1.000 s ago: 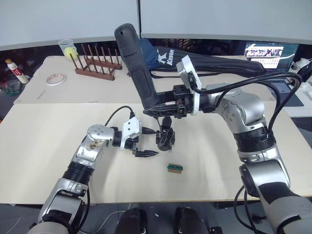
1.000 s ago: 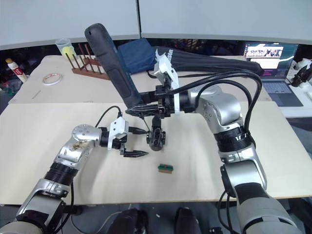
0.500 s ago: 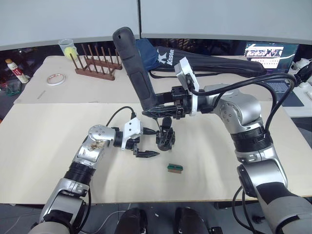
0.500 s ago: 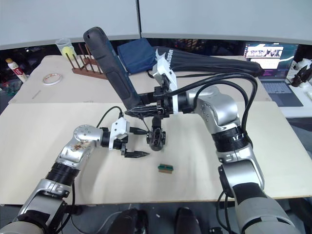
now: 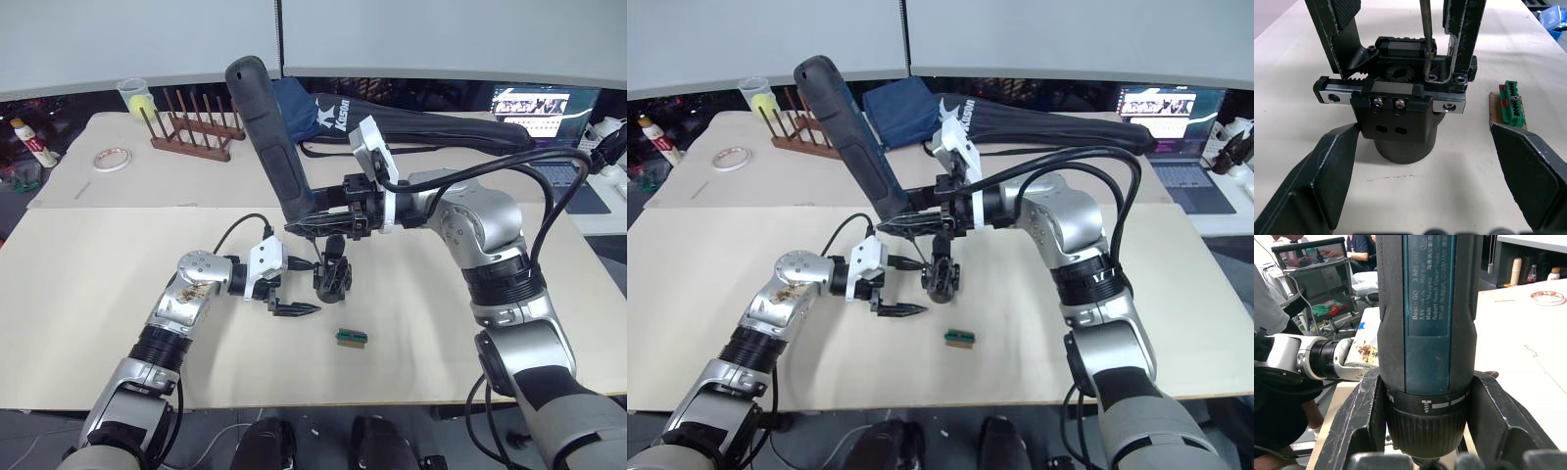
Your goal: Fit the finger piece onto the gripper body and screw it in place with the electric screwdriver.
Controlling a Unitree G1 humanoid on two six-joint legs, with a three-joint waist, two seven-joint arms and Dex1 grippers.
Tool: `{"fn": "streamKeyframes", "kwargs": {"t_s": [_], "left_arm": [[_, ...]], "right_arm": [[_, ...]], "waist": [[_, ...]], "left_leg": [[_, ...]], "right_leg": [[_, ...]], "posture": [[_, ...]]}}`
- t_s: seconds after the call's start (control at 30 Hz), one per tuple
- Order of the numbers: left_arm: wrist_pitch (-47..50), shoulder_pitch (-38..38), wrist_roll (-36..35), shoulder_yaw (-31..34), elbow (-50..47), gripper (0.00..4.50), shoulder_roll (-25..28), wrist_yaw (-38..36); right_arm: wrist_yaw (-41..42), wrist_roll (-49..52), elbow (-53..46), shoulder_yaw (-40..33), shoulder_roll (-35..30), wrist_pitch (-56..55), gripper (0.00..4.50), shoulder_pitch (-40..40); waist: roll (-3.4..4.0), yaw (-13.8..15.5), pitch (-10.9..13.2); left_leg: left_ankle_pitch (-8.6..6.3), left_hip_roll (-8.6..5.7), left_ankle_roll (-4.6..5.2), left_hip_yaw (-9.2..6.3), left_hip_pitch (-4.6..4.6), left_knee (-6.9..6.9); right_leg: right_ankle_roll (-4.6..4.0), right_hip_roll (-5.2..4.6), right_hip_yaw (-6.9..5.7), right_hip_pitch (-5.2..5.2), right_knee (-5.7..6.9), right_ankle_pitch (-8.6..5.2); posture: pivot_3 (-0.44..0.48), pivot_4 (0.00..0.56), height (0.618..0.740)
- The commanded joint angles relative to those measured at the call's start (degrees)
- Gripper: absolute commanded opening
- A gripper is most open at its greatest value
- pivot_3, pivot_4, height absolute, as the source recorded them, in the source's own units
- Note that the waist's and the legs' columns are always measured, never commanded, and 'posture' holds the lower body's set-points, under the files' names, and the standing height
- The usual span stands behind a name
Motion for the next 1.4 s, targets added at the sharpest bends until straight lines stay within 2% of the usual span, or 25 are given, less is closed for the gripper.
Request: {"fn": "streamKeyframes", "kwargs": {"t_s": [0.03,1.4], "left_arm": [[-0.8,-0.9,-0.4,0.6,-1.1,4.5,-0.1,0.2],[-1.0,-1.2,-0.2,0.4,-0.9,4.5,-0.4,0.5]], "right_arm": [[0.9,0.1,-1.2,-1.6,0.0,-2.6,1.9,-1.5],[1.3,0.9,-3.5,-1.6,-0.4,-0.8,1.9,-0.3]], "waist": [[0.0,0.0,0.0],[0.0,0.0,0.0]], "left_leg": [[0.0,0.0,0.0,0.0,0.0,0.0],[0.0,0.0,0.0,0.0,0.0,0.0]], "right_leg": [[0.0,0.0,0.0,0.0,0.0,0.0],[0.0,0.0,0.0,0.0,0.0,0.0]], "posture": [[0.0,0.15,0.74],[0.0,0.15,0.74]]}}
